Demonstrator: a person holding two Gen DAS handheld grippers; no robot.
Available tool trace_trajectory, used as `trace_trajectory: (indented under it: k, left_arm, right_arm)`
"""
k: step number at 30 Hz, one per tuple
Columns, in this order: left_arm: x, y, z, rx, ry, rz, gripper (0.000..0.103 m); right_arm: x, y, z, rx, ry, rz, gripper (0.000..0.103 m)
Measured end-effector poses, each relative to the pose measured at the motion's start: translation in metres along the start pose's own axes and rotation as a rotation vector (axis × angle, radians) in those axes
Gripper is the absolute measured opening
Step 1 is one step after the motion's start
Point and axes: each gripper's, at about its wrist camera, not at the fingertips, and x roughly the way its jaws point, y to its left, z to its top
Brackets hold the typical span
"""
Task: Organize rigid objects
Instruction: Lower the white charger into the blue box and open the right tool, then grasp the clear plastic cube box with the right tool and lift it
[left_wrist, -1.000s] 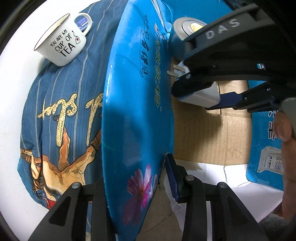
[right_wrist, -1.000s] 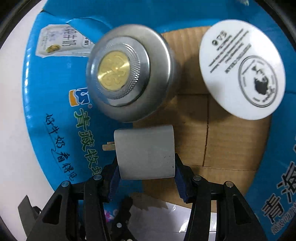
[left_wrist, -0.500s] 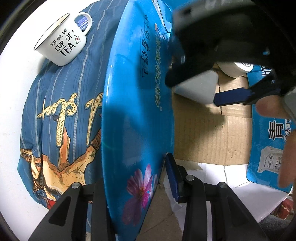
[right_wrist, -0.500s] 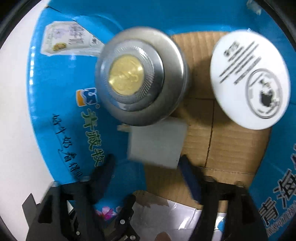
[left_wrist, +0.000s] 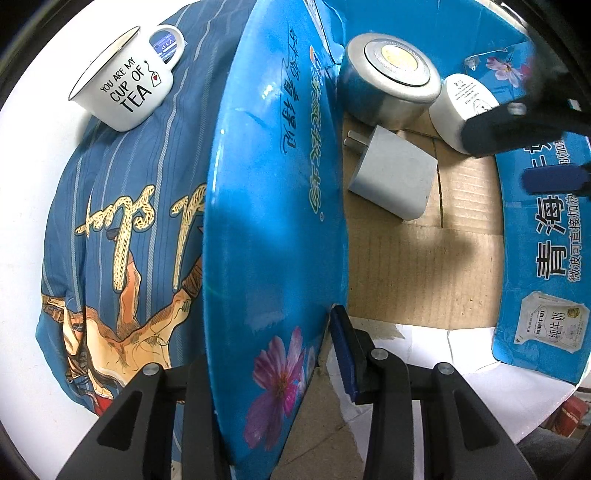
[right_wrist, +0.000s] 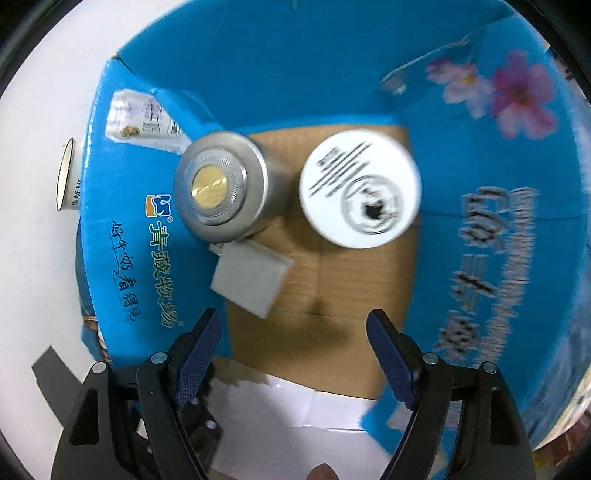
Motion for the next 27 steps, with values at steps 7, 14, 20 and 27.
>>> trace_trajectory:
  k: [7,14,20,27]
  left_arm:
    - [-0.001,-0.002,0.003,-0.005,0.006,0.002,0.034]
    - [-0.001,-0.004,0.004,-0.003,0.007,0.004,0.034]
    - [-0.001,-0.004,0.004,-0.005,0.008,0.003,0.034]
    - [-0.001,-0.003,0.003,-0.001,0.011,0.008,0.034]
  right_arm:
    - [-0.055,-0.008,-0.015,-0.027,-0.088,0.007,0.083]
    - [-0.122,-0.057,-0.075,0.049,-0.153,0.052,0.083]
    - [-0.142,-0.142,-0.103,0.190,-0.176,0.035,0.083]
    - [-0.122,-0.236,-0.110,0.393,-0.169,0.030,0.083]
